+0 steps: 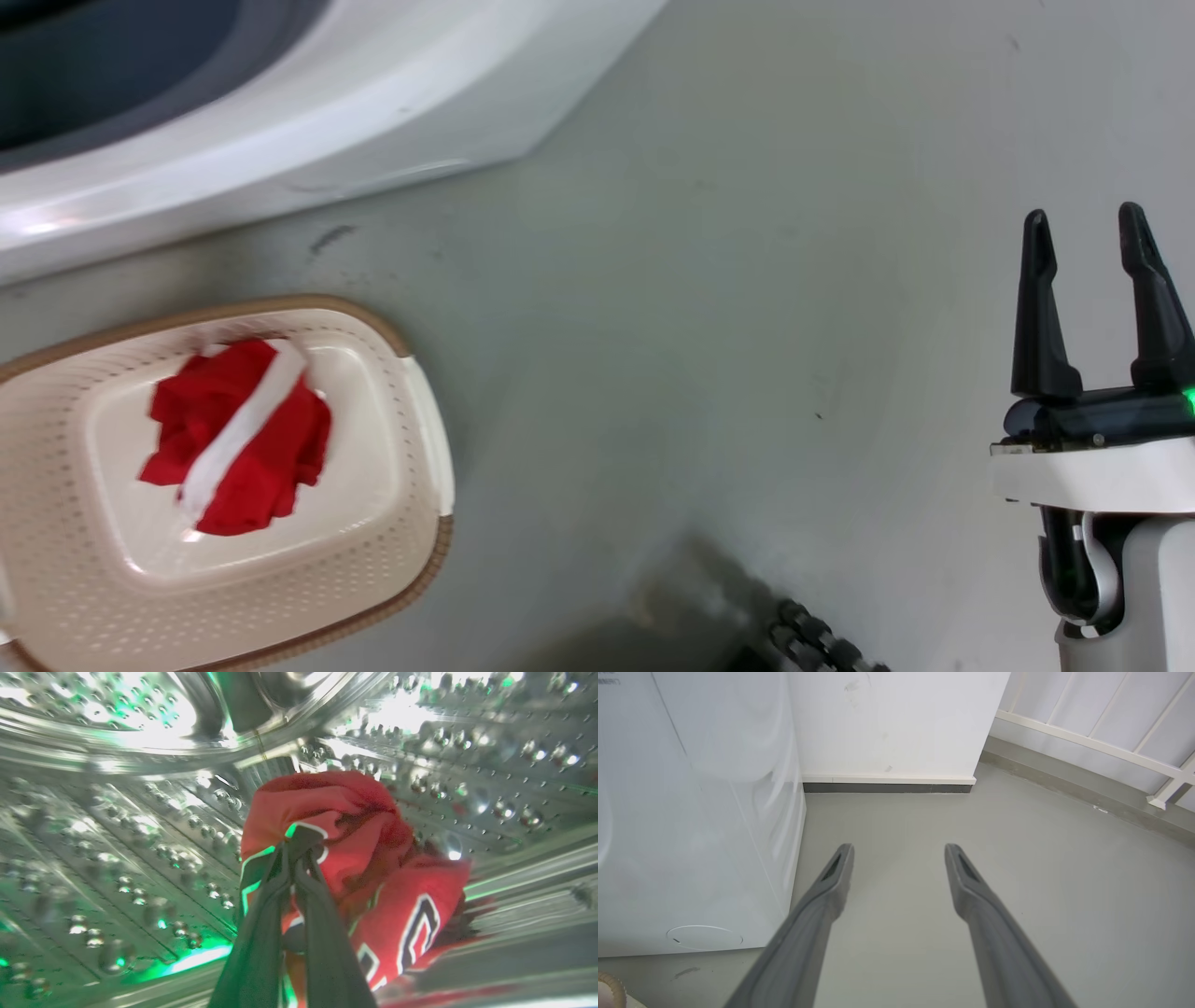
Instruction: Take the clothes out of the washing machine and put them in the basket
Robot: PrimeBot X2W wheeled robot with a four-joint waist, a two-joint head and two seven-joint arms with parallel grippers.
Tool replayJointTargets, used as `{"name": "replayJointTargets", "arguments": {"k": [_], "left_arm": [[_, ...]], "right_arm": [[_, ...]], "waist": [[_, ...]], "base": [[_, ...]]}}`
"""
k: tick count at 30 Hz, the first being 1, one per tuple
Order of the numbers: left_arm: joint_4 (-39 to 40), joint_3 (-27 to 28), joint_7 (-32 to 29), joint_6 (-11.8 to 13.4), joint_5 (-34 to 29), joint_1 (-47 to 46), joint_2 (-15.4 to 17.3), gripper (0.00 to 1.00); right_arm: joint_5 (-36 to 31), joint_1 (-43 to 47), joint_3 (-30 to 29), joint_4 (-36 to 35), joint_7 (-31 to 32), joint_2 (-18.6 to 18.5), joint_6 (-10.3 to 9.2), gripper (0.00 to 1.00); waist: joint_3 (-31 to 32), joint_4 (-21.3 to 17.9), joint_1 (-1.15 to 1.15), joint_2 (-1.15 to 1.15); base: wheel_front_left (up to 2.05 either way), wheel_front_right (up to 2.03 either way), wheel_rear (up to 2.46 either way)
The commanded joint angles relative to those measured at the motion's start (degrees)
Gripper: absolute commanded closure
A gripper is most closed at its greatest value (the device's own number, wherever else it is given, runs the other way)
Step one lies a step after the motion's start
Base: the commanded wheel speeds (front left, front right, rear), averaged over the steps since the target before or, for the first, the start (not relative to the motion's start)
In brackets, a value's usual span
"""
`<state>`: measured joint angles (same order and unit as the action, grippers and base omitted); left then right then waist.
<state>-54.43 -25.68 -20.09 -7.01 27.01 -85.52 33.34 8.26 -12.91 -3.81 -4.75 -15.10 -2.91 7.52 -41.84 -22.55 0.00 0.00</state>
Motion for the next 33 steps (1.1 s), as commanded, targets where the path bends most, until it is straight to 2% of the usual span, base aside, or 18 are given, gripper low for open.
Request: {"name": "replayJointTargets", "arguments": {"k": [1,17,20,25,33], "left_arm": [[-0.3,-0.1,3.2,-0.1,0.1,1.9,-0.7,1.0],[-0.4,-1.4,31.9,0.0,2.2,20.4,-9.3,1.0],[0.4,-1.6,33.6,0.2,2.0,22.3,-10.3,1.0],[5.2,-1.6,35.3,2.1,0.3,28.0,-11.3,1.0],[26.6,5.4,35.3,6.1,-3.6,40.8,-11.4,1.0]], "right_arm": [[-0.8,-0.6,-0.5,0.1,-0.1,0.1,-0.06,0.0],[-6.2,2.6,-2.5,1.5,-0.1,0.0,-0.06,0.0],[-6.5,2.9,-2.7,1.7,-0.1,0.0,-0.06,0.0],[-7.3,4.1,-2.7,2.2,-0.1,0.0,-0.06,0.0],[-8.0,6.0,-3.1,2.5,-0.1,0.0,-0.06,0.0]], "waist": [[3.3,2.9,0.0,0.0],[18.4,11.9,0.0,0.0],[20.0,12.9,0.0,0.0],[23.4,14.8,0.0,0.0],[27.5,17.5,0.0,0.0]], "base": [[0.0,0.0,0.0],[0.0,0.0,0.0],[0.0,0.0,0.0],[0.0,0.0,0.0],[0.0,0.0,0.0]]}}
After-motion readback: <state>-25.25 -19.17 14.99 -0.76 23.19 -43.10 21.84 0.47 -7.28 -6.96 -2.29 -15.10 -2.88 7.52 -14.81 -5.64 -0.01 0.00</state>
